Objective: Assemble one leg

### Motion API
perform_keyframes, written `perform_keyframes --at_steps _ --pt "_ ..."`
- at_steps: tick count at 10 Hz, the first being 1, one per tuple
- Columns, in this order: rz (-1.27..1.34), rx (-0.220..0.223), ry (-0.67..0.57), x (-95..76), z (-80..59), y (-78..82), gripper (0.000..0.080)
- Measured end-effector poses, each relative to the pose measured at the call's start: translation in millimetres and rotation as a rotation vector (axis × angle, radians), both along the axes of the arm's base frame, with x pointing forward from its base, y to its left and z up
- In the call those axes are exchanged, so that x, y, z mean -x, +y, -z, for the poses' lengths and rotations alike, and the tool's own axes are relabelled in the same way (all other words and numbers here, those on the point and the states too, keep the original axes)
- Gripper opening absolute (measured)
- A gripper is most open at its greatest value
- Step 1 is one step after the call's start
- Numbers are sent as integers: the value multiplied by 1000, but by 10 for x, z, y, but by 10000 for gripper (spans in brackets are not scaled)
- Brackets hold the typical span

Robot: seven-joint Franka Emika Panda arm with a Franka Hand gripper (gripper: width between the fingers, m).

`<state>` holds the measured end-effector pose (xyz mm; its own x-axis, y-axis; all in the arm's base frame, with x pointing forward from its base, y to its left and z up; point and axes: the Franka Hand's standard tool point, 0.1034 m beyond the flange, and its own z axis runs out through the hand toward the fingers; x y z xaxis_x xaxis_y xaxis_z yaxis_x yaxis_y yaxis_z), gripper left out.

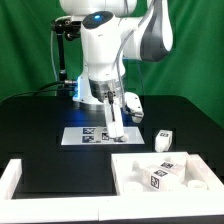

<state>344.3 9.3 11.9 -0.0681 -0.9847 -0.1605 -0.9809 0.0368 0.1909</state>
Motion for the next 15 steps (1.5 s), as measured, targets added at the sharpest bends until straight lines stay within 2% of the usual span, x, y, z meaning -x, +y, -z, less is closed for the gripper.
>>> perform_keyframes --at_steps 1,2,5,7,8,12,13,15 --pt "0 0 0 -1 0 -1 380" --pt "-10 -3 -7 -20 -18 9 298" --pt "-218 -37 -65 -172 -54 83 293" --pt "-327 -48 -98 -326 -114 266 291" --pt "-318 -50 -101 -332 -150 314 291" --pt "-327 -50 -95 -307 -115 280 291" --pt "-488 -81 -118 -296 -134 263 291" --pt "-743 -118 -197 -328 -146 86 291"
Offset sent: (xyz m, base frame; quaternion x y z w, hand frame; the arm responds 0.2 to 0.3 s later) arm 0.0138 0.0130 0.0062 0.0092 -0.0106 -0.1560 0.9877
